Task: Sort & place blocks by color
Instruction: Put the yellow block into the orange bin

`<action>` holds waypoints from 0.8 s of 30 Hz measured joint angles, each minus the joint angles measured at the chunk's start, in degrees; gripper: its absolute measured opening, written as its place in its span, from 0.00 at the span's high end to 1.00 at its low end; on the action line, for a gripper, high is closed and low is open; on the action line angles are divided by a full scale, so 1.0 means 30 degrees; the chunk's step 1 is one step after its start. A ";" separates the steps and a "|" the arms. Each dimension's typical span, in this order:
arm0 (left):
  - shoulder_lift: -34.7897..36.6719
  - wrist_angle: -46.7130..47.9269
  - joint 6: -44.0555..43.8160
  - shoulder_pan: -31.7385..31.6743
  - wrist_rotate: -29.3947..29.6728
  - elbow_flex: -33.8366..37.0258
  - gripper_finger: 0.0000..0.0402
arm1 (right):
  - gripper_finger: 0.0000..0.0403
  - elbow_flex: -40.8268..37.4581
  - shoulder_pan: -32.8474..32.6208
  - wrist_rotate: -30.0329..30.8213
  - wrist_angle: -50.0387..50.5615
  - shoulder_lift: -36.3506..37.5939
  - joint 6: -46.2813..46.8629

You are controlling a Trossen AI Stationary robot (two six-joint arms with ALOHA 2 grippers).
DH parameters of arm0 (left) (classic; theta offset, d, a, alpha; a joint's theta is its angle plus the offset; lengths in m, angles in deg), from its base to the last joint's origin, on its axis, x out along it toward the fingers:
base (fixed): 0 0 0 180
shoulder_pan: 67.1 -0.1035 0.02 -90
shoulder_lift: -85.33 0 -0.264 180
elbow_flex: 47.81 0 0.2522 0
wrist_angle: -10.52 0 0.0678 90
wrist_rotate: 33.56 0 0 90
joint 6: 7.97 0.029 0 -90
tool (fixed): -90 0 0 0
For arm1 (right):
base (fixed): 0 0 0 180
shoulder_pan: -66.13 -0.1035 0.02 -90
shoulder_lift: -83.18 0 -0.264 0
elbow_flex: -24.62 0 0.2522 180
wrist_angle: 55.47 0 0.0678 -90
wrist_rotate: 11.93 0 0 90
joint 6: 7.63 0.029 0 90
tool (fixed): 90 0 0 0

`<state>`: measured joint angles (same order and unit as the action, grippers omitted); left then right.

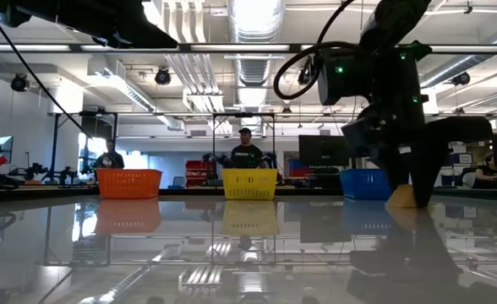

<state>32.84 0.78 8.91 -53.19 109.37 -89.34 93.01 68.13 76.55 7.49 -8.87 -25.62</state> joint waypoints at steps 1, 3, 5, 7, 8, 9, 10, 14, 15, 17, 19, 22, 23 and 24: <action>0.0001 0.0003 0.0000 -0.0003 0.0000 0.0000 0.51 | 0.70 0.0000 0.0000 -0.0007 -0.0064 0.0000 0.0462; 0.0005 0.0000 0.0000 0.0000 0.0000 0.0000 0.51 | 0.70 0.0045 0.0000 -0.0010 -0.0161 0.0030 0.1591; 0.0000 0.0000 -0.0003 0.0000 0.0000 0.0000 0.51 | 0.70 0.0287 0.0000 0.0009 -0.0456 0.0071 0.3070; 0.0006 0.0000 -0.0007 -0.0006 0.0000 0.0000 0.51 | 0.70 0.0502 0.0000 -0.0007 -0.1250 0.0253 0.4651; 0.0000 0.0000 -0.0008 0.0000 0.0000 0.0000 0.51 | 0.70 0.0617 0.0000 0.0006 -0.2031 0.0376 0.5321; 0.0000 0.0000 -0.0015 0.0000 0.0000 0.0000 0.51 | 0.70 0.0709 -0.0041 0.0002 -0.3010 0.0467 0.5873; 0.0000 -0.0007 -0.0015 0.0000 0.0000 0.0000 0.51 | 0.70 0.0759 -0.0089 0.0010 -0.4187 0.0554 0.6218; 0.0007 -0.0003 -0.0022 -0.0004 -0.0031 -0.0009 0.51 | 0.70 0.0591 -0.0527 0.0442 -1.0822 0.0787 0.6771; 0.0000 -0.0003 -0.0029 0.0000 -0.0147 -0.0022 0.51 | 0.70 0.0440 -0.0682 0.0695 -1.2786 0.0794 0.6816; 0.0006 -0.0007 -0.0048 0.0054 -0.0727 -0.0029 0.51 | 0.70 0.0023 -0.1084 0.1193 -1.6953 0.0794 0.6799; 0.0007 -0.0007 -0.0079 0.0121 -0.2048 -0.0029 0.51 | 0.70 -0.0531 -0.1644 0.1809 -2.1278 0.0693 0.6730; 0.0007 -0.0007 -0.0348 0.0333 -0.5619 -0.0029 0.51 | 0.70 -0.1502 -0.2590 0.2608 -2.7335 0.0382 0.6700; 0.0007 0.0003 -0.0644 0.0421 -0.7144 -0.0029 0.51 | 0.70 -0.1854 -0.2937 0.2682 -2.9053 0.0297 0.6597; 0.0007 0.0013 -0.1081 0.0524 -0.8789 -0.0029 0.51 | 0.70 -0.2177 -0.3295 0.2868 -3.0461 0.0142 0.6485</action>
<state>32.86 0.81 5.67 -51.61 83.00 -89.42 86.48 58.24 85.16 -83.89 -8.44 -6.16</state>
